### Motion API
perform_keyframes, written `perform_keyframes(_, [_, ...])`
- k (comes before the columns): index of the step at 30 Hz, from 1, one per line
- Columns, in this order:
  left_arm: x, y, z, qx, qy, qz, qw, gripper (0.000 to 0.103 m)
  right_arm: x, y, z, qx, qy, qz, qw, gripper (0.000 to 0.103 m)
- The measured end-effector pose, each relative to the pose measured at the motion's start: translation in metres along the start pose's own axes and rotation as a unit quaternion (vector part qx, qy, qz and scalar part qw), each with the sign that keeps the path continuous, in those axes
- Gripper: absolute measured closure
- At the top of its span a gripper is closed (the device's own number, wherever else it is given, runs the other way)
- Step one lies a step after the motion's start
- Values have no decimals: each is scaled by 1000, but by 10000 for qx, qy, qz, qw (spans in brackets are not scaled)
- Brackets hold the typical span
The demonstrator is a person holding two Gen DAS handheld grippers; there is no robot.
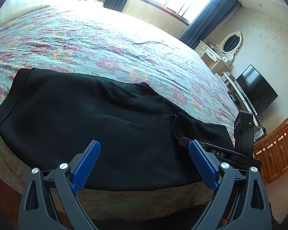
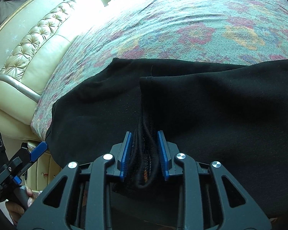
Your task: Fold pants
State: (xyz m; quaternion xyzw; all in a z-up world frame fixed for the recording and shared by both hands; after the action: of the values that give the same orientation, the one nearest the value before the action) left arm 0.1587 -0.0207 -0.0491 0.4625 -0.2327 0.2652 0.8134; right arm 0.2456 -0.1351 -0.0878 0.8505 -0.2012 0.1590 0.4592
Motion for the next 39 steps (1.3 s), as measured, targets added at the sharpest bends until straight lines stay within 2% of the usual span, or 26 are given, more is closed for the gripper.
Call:
perform_keyframes(4, [0,-1,-1,30,-15,-5,10000,10,-2,0,-1,138,-97,33,9999,65])
perform_keyframes(9, [-1,-1,-2,150,-123,12,9998,10,-6,1,-15,233,116,24,9997,47])
perform_keyframes(12, [-1,-1,-5,200,-171,11,9997,10,-7,7,-24,241,251,96,9993,47])
perform_keyframes(18, [2,-2,-17,299,-102,-9,9995,10,-16,38,-36,712,242,589,9954,44])
perform_keyframes(24, [4,-1,-42,566,-243,-105,9980,10,-34,61,-16,626,479,1165,9901,39])
perform_keyframes(26, [8,2,-58,618,-300,-95,9976,10,-37,64,0,585,317,1336,9888,39])
perform_keyframes(28, [17,8,-80,554,-201,-46,9982,10,-36,68,14,783,-85,1453,9862,39])
perform_keyframes(33, [43,30,-157,278,607,109,9977,10,-33,72,32,1026,-564,1659,9792,39])
perform_keyframes(37, [57,41,-222,374,1142,102,9927,11,-32,75,34,1103,-616,1765,9762,38])
perform_keyframes(39, [58,41,-243,384,1310,36,9906,11,-32,74,34,1092,-646,1757,9762,38])
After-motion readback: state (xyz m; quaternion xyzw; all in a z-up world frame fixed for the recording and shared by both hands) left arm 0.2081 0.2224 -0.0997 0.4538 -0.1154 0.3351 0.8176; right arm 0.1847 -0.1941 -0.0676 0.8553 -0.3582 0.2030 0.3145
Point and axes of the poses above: each gripper's, at about its wrist camera, not at the fingertips, and y roughly against the way its jaws point, z to its right, x to its top, the point moved 8 cm from there along -y, roughly the way its jaws point, and after that the axes turned 4 degrees about z, right-handed, at the moved point
